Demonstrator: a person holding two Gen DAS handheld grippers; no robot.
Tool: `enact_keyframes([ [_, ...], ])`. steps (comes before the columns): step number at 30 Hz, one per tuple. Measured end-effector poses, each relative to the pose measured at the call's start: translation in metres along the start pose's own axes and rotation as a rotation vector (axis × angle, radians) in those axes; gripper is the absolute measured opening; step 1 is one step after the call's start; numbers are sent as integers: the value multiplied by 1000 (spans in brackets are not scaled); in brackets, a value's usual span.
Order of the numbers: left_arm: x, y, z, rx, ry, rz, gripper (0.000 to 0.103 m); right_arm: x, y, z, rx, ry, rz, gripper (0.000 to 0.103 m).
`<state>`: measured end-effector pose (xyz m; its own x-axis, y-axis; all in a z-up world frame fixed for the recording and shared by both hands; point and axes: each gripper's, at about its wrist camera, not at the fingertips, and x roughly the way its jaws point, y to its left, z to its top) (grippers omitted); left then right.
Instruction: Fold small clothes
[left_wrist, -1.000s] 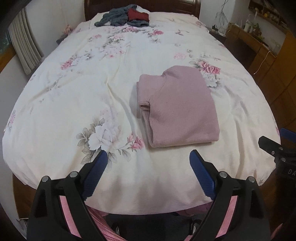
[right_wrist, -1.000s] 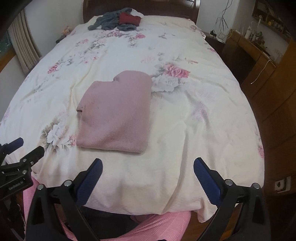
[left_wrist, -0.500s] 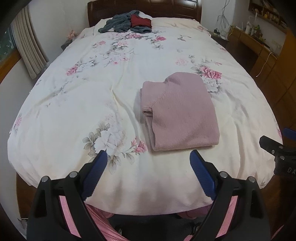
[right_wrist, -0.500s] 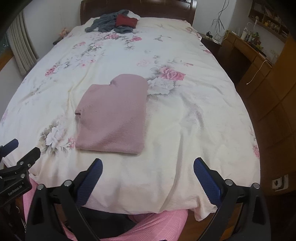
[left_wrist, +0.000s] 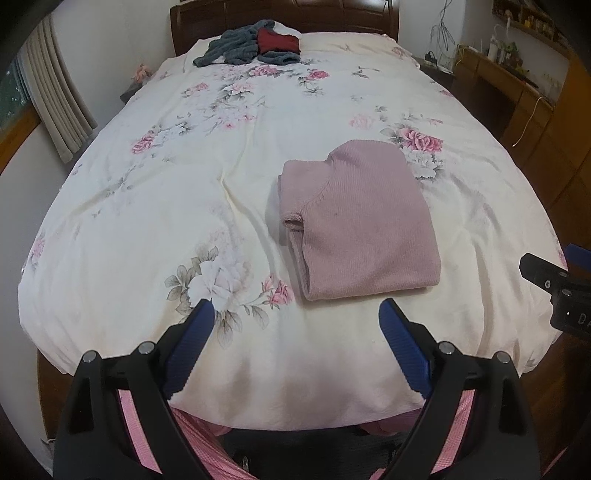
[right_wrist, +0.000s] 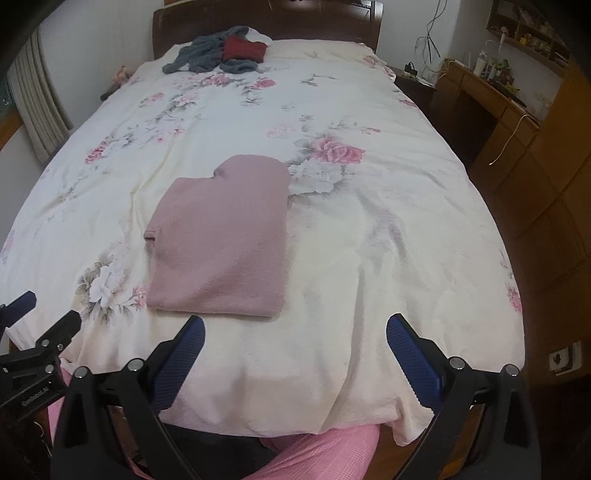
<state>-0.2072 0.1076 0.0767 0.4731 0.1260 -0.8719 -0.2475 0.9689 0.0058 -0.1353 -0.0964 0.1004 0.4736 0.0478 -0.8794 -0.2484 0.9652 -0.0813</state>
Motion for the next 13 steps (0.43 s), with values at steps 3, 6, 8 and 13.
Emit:
enact_keyframes([
  [3, 1, 0, 0, -4, 3, -2, 90, 1, -1, 0, 7, 1, 1, 99],
  [6, 2, 0, 0, -2, 2, -3, 90, 2, -1, -1, 9, 10, -3, 99],
  [8, 2, 0, 0, -3, 3, -3, 90, 5, -2, -2, 18, 27, -8, 99],
  [13, 2, 0, 0, -2, 2, -2, 90, 9, -4, -4, 30, 46, -14, 99],
])
